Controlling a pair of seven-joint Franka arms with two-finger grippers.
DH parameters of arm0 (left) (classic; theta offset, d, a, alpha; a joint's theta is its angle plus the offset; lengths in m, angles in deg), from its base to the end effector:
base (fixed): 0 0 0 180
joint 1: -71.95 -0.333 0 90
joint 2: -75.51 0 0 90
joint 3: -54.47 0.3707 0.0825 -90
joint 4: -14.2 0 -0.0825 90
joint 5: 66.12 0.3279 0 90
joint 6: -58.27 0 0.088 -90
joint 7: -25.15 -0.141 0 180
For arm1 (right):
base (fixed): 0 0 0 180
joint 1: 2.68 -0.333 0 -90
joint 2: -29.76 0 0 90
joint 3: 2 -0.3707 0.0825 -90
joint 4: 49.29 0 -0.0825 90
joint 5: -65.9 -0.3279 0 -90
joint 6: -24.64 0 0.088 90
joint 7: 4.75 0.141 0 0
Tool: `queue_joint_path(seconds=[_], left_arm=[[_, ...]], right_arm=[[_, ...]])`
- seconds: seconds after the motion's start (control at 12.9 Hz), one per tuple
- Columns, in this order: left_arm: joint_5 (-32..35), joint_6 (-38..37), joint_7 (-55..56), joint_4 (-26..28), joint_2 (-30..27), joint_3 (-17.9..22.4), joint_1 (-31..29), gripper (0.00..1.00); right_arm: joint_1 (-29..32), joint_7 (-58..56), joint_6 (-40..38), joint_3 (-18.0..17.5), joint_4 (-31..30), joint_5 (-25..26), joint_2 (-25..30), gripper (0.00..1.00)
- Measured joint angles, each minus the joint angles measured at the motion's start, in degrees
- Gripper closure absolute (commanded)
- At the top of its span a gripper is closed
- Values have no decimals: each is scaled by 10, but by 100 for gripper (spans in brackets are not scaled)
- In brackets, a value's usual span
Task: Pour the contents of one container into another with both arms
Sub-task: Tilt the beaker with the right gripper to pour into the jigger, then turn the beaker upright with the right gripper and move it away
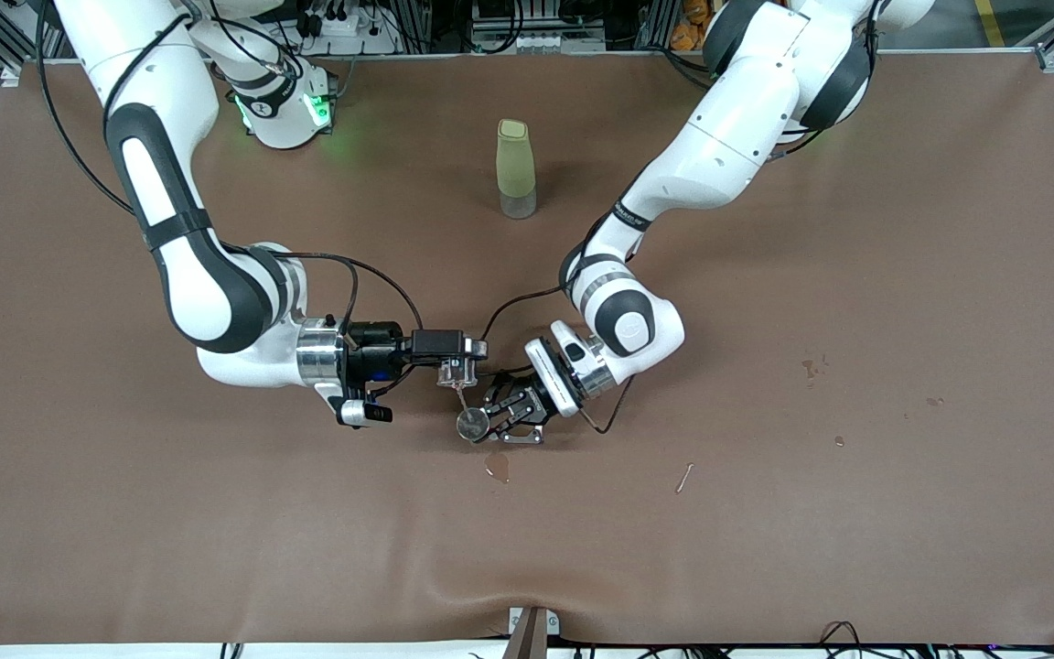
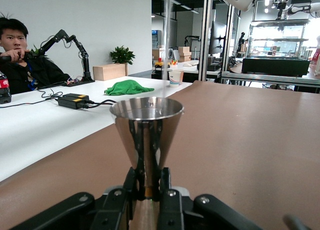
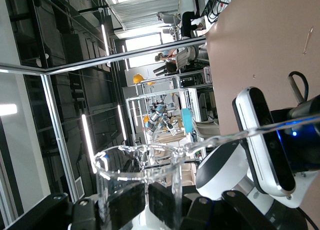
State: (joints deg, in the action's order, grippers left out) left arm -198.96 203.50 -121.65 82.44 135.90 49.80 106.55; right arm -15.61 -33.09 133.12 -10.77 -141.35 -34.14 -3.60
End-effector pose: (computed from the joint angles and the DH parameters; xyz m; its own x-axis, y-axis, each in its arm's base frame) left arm 0.6339 -0.4948 0.2067 0.0972 -0.1508 0.9838 -0.8890 -0.4576 0.0177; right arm 0.6255 0.3340 0.4274 0.9859 -0.0033 -0.1670 -0.1668 0.0324 -0.9855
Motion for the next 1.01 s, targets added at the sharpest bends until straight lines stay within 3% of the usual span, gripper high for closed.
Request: queue_joint_path(seconds=[1.01], left_arm=[[0,0,0,1,0,0,0,100]], right_arm=[[0,97,1,0,11,-8,0,100]])
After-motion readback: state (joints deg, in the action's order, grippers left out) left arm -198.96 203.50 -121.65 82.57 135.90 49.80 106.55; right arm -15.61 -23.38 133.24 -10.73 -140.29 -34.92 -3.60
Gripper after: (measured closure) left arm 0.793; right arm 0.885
